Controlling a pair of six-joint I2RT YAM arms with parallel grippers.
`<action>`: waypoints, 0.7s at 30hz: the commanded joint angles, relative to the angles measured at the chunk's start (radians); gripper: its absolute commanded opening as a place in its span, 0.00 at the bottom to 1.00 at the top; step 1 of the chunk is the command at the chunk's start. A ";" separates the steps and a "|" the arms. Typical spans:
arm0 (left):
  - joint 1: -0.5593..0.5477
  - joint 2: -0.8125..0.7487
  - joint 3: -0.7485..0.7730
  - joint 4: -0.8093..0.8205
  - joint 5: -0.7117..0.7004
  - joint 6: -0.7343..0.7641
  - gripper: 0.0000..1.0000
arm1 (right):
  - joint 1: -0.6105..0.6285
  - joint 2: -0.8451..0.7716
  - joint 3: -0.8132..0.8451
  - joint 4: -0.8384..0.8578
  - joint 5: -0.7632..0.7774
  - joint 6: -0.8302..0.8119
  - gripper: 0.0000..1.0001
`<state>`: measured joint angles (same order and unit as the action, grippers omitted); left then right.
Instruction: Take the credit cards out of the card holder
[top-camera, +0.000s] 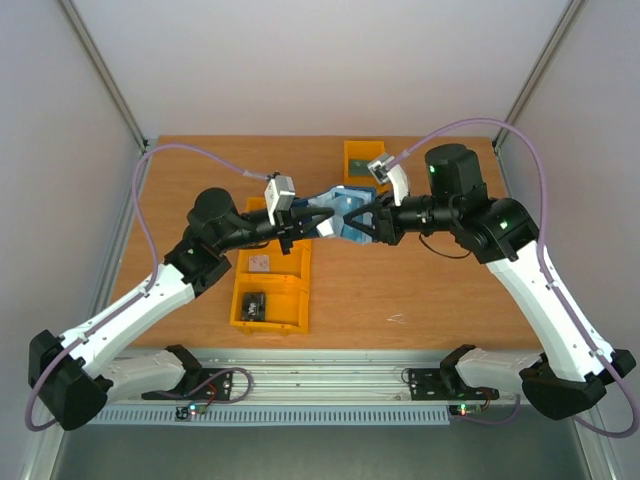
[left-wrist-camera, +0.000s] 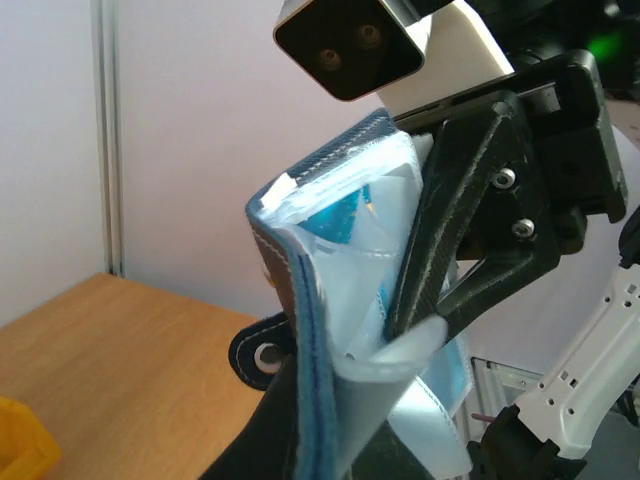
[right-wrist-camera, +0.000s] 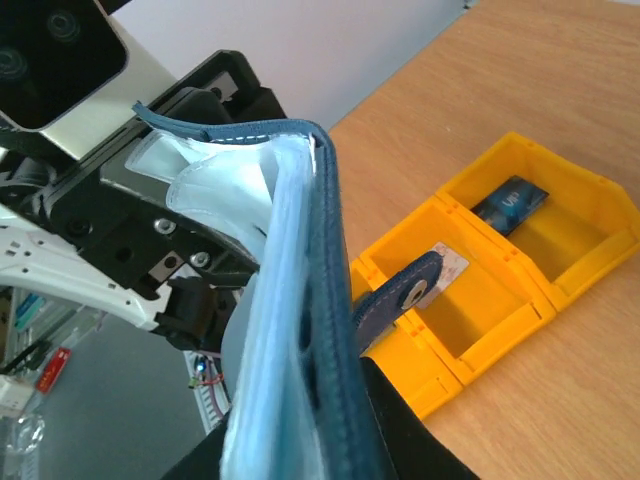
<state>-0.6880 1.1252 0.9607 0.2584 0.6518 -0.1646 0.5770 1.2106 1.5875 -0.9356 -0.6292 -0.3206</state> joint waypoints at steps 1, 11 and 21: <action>-0.005 -0.020 -0.025 0.070 0.074 -0.021 0.00 | -0.008 -0.048 -0.003 0.073 -0.084 -0.028 0.21; 0.012 -0.038 -0.044 0.114 0.110 -0.087 0.00 | -0.087 -0.103 -0.054 0.003 -0.054 -0.031 0.29; 0.017 -0.051 -0.055 0.110 0.103 -0.092 0.00 | -0.098 -0.113 -0.071 -0.019 -0.104 -0.027 0.42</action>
<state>-0.6746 1.1019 0.9138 0.3244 0.7376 -0.2543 0.4854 1.1149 1.5173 -0.9382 -0.7021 -0.3462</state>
